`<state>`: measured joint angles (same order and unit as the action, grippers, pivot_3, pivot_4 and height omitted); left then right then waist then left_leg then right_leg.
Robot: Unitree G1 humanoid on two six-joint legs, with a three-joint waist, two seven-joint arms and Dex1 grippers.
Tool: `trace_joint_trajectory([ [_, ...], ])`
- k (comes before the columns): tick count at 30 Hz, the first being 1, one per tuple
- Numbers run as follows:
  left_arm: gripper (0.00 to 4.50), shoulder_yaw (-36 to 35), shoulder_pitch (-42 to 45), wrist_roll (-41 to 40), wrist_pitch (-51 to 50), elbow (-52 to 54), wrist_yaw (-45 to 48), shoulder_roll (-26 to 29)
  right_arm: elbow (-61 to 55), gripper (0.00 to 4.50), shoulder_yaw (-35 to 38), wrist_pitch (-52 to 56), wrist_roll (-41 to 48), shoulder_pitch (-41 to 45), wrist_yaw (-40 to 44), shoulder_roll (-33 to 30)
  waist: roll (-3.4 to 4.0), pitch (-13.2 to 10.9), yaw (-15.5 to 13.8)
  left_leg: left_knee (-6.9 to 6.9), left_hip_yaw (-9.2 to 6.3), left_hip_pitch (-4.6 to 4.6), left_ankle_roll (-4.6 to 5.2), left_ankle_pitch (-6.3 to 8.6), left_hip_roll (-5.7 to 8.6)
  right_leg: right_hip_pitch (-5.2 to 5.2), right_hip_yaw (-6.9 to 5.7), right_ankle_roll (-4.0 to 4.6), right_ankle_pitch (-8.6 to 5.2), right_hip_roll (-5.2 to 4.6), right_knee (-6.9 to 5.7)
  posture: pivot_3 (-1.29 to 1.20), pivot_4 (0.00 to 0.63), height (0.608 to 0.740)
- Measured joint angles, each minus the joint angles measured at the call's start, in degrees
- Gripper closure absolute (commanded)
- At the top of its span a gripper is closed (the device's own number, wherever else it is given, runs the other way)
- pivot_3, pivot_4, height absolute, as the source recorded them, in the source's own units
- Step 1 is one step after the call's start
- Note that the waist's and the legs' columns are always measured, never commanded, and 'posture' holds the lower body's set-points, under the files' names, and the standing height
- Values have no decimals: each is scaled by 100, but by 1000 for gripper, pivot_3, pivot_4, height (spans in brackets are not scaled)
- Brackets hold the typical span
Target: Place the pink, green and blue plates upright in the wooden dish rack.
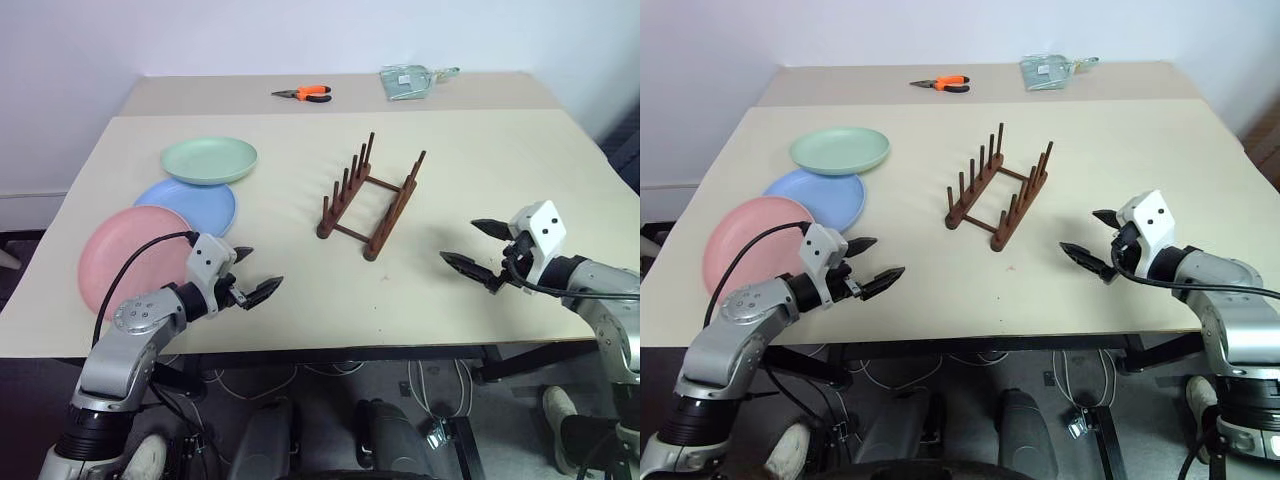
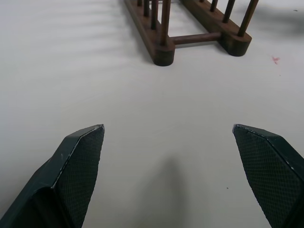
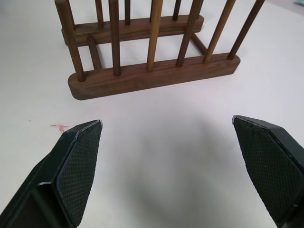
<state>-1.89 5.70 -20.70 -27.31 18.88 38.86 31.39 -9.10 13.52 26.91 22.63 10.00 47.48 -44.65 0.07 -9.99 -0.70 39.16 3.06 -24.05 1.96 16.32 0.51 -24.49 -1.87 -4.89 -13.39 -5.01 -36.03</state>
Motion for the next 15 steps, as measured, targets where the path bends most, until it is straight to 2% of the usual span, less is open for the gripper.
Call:
trace_joint_trajectory([
  [8,57,56,-227,23,-105,370,-188,-5,159,0,-341,-219,-146,408,-33,141,0,0,-12,0,0,0,0,0,0,1,0,0,0,1,0,0,150,740],
  [15,57,280,-229,34,-185,488,-302,-54,144,0,-437,-252,-180,339,-107,290,0,0,-3,1,0,1,0,0,0,2,0,0,0,2,-1,0,150,740],
])
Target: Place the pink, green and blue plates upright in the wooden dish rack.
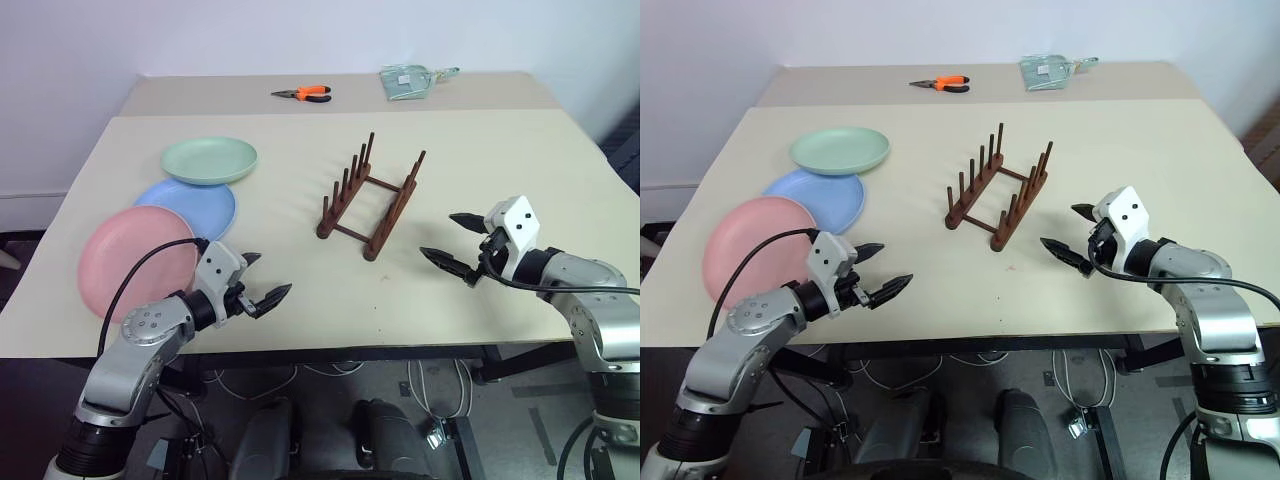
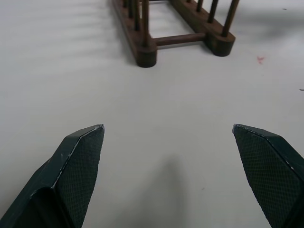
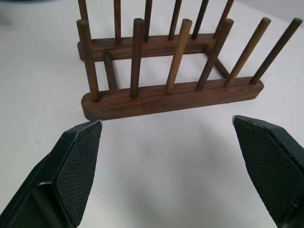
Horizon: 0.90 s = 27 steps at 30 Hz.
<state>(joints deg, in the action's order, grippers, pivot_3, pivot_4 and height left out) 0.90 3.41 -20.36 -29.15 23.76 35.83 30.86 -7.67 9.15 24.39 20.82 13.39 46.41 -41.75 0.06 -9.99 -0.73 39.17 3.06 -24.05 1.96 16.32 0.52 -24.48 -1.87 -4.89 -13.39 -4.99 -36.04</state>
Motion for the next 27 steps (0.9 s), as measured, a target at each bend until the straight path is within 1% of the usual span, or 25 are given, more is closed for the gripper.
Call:
trace_joint_trajectory([
  [6,57,54,2,65,-9,-4,-7,-20,-94,0,-133,3,-32,-137,-53,136,0,0,3,0,1,0,0,0,0,0,0,-1,0,2,0,0,150,740],
  [14,57,129,102,111,-36,-14,14,-107,-393,0,-168,122,25,-248,-61,106,0,0,-7,1,1,0,1,0,0,1,-1,-2,1,4,0,0,150,740],
  [17,57,408,265,197,-74,-34,18,-168,-489,0,-158,400,256,-389,112,75,-1,0,-7,3,1,0,1,-1,0,2,0,-10,6,5,0,0,150,740],
  [19,57,850,618,519,-66,-249,2,-229,-597,0,-139,623,446,-398,203,55,0,0,-21,6,0,2,2,-1,1,7,-1,-13,7,8,-1,0,150,740],
  [21,57,1451,1087,1009,-4,-710,-171,-583,-714,0,-134,687,520,-398,221,44,0,1,-36,9,0,3,4,-1,5,14,-2,-18,10,23,0,0,150,740],
  [22,57,1706,1333,1229,-2,-1022,-333,-869,-736,0,-132,680,508,-398,187,42,-1,1,-51,11,-1,3,6,0,7,15,-2,-21,11,25,1,0,150,740],
  [23,57,1943,1604,1449,-4,-1426,-558,-1301,-743,0,-123,658,471,-407,139,34,-2,0,-82,14,0,2,10,1,9,15,-2,-23,12,28,1,0,150,740],
  [26,57,2410,2117,1817,56,-2284,-1007,-2213,-792,0,-59,637,406,-460,39,6,-4,0,-140,16,2,1,14,4,8,13,-2,-35,17,33,1,0,150,740],
  [27,57,2432,2282,1900,67,-2555,-1151,-2442,-814,0,-25,637,404,-492,16,-13,-4,0,-147,16,2,2,14,3,8,13,-2,-35,16,34,0,0,150,740],
])
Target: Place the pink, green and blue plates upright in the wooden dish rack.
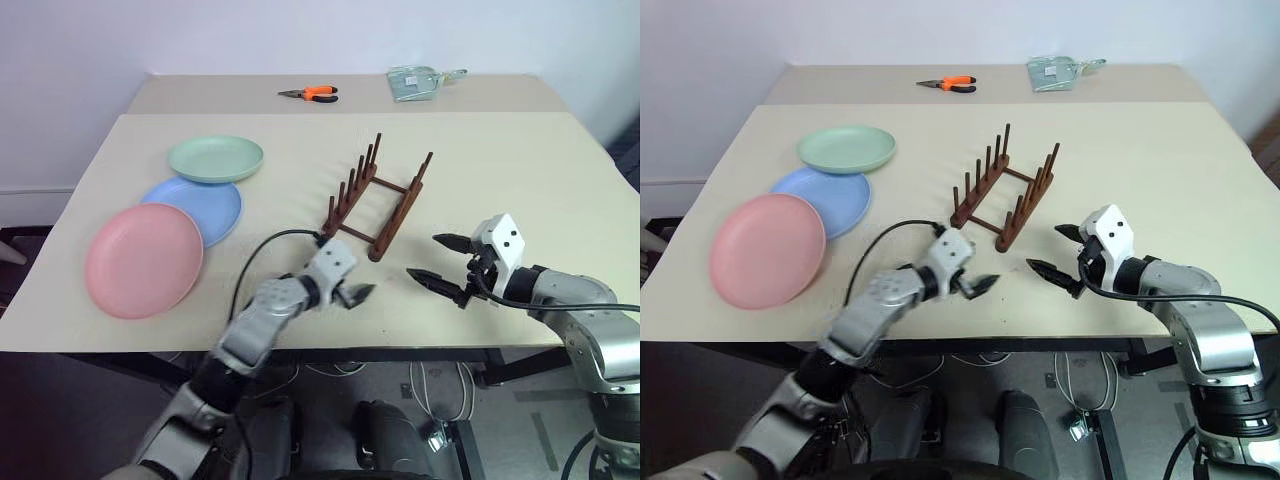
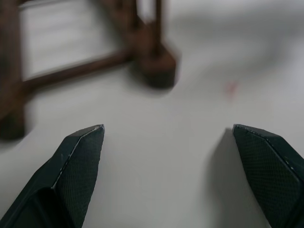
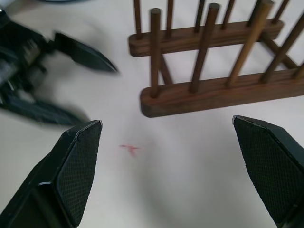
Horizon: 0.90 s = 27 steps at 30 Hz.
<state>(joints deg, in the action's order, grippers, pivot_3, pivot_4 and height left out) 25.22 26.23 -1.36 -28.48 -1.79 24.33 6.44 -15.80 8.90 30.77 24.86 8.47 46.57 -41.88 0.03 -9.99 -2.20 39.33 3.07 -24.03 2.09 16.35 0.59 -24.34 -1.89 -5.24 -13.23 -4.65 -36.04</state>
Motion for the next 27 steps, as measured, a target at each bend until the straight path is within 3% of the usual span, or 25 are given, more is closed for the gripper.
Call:
trace_joint_trajectory([
  [7,57,-309,920,284,247,-1843,-1214,-1347,-330,0,308,4,-48,-361,-183,-168,-10,6,-26,23,-8,3,6,3,-1,16,-4,-1,0,0,-1,0,150,740],
  [15,3689,-454,1082,348,790,-2419,-1297,-1514,-626,0,571,32,-44,-781,-305,-190,-10,8,0,26,-8,5,8,5,-10,16,1,0,-1,-6,-2,0,150,740],
  [21,3746,-388,1139,451,1104,-2511,-858,-1283,-774,0,586,124,-45,-944,-230,-390,-9,8,-3,26,-7,1,8,6,-9,11,1,2,-2,-4,-2,0,150,740],
  [27,3746,-345,1073,7,1985,-2334,1537,13,-792,0,591,120,-51,-1255,-10,-596,-8,7,30,23,-4,-6,6,5,-17,-4,2,24,-12,-6,-3,0,150,740],
])
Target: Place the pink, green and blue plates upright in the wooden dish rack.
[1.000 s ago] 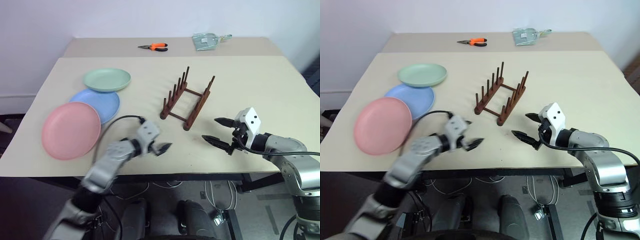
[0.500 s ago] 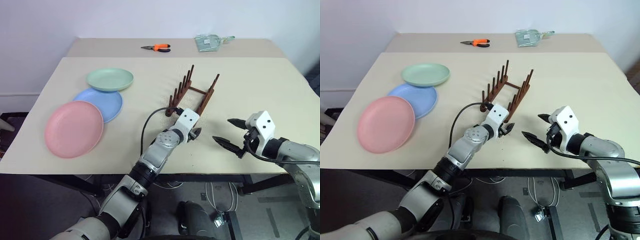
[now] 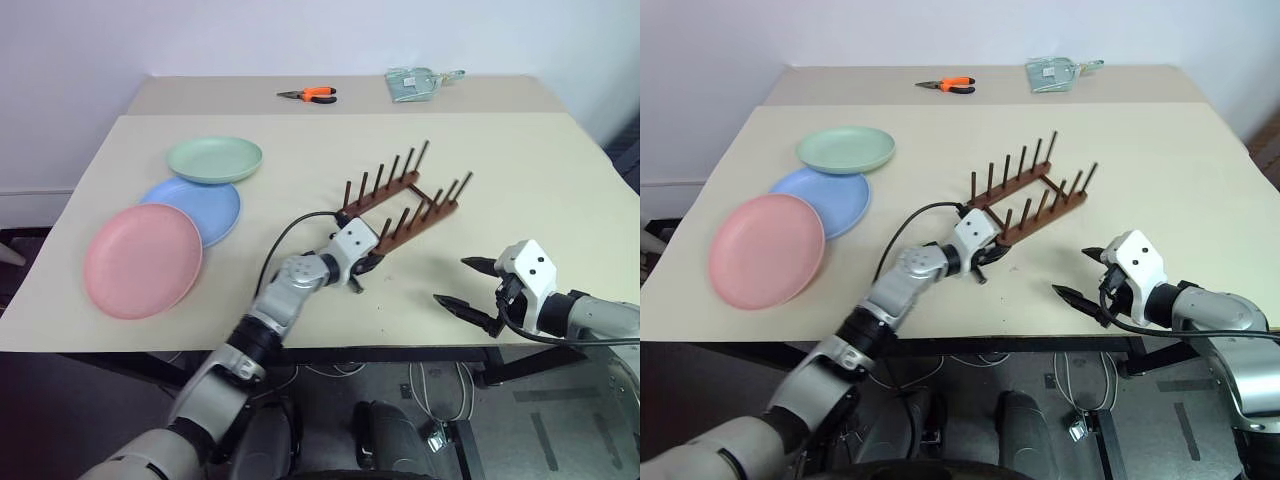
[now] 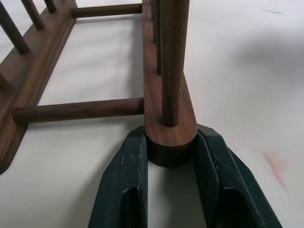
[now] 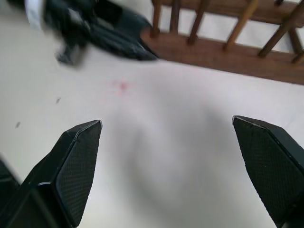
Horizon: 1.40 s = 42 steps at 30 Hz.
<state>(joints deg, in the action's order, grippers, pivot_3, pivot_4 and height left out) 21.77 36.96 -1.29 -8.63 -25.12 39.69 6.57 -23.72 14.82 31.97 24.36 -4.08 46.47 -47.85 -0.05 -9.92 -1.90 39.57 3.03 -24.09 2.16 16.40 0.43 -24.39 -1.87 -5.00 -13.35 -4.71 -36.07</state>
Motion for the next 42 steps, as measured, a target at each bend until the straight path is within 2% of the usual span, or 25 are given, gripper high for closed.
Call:
trace_joint_trajectory([
  [4,3746,-7,129,-257,539,-137,1708,808,17,0,-5,-49,-57,9,-1,0,0,0,-41,3,0,-6,0,0,2,0,-2,3,-1,-7,2,0,150,740],
  [9,3746,-151,695,-309,942,-1100,2393,866,57,0,-54,-224,-136,44,-6,10,0,0,-48,40,-4,-31,22,13,8,1,-6,0,0,-11,4,0,150,740],
  [10,2683,-220,806,-304,1031,-1370,2382,771,70,0,-56,-254,-167,43,-7,12,-1,-1,-42,45,-1,-31,27,16,12,2,-5,-4,2,-15,3,0,150,740],
  [11,2343,-250,875,-299,1060,-1538,2361,720,87,0,-58,-266,-176,42,-8,14,-3,-1,-36,45,0,-32,29,17,13,1,-6,-15,9,-14,4,0,150,740],
  [15,344,-339,915,-211,1131,-1698,2135,688,155,0,-59,-353,-228,34,-15,32,-2,-1,-29,45,0,-31,30,17,11,1,-5,-22,12,-2,1,0,150,740],
  [17,344,-337,814,-138,885,-1347,2086,827,154,0,-61,-376,-235,22,-18,58,-2,-1,-24,45,-1,-30,30,17,9,1,-5,-23,12,2,0,0,150,740],
  [19,271,-333,552,-122,483,-709,2123,1067,163,505,-79,-379,-280,5,-39,64,-1,0,8,44,0,-29,30,17,6,0,-2,-23,12,3,-1,0,150,740],
  [20,271,-331,258,-165,99,-68,2197,1306,176,806,-90,-377,-298,0,-60,65,0,0,53,42,0,-27,29,17,2,0,0,-23,12,-1,-1,0,150,740],
  [23,1121,-405,-496,-437,-981,1480,2379,1837,323,2226,-171,-374,-386,-6,-95,71,4,3,119,40,-3,-24,27,16,-3,2,0,-23,12,-5,-4,0,150,740],
  [24,1499,-437,-674,-528,-1279,1841,2385,1909,357,2649,-229,-374,-412,5,-110,83,3,3,121,40,-3,-24,26,16,-3,2,0,-22,11,-5,-4,0,150,740],
  [27,3061,-393,-1099,-603,-1872,2675,2212,1977,573,4279,-595,-404,-679,139,-206,135,2,2,97,42,-4,-24,24,15,-1,5,-1,-2,0,-10,-3,0,150,740],
  [28,3080,-340,-1151,-529,-1966,2815,2050,1961,674,4452,-753,-444,-824,233,-284,168,3,2,88,43,-4,-23,24,15,3,6,-1,-2,0,-13,-3,0,150,740],
  [33,3080,-157,-923,-45,-2225,2585,766,1126,1098,4452,-1268,-478,-1367,755,-707,468,1,5,-39,51,-3,-19,25,15,16,16,-2,-5,2,-15,-5,0,150,740],
  [37,3080,-121,-643,130,-2045,2078,100,800,1364,4452,-1570,-468,-1710,1188,-1074,777,-4,9,-24,50,-2,-3,25,14,15,29,-1,-20,10,0,-5,0,150,740],
  [42,3080,-98,-315,260,-1695,1388,-311,474,1963,4452,-1747,-422,-2084,1786,-1579,1135,-6,11,-34,50,-3,23,25,15,15,56,-1,-16,9,0,-2,0,150,740],
])
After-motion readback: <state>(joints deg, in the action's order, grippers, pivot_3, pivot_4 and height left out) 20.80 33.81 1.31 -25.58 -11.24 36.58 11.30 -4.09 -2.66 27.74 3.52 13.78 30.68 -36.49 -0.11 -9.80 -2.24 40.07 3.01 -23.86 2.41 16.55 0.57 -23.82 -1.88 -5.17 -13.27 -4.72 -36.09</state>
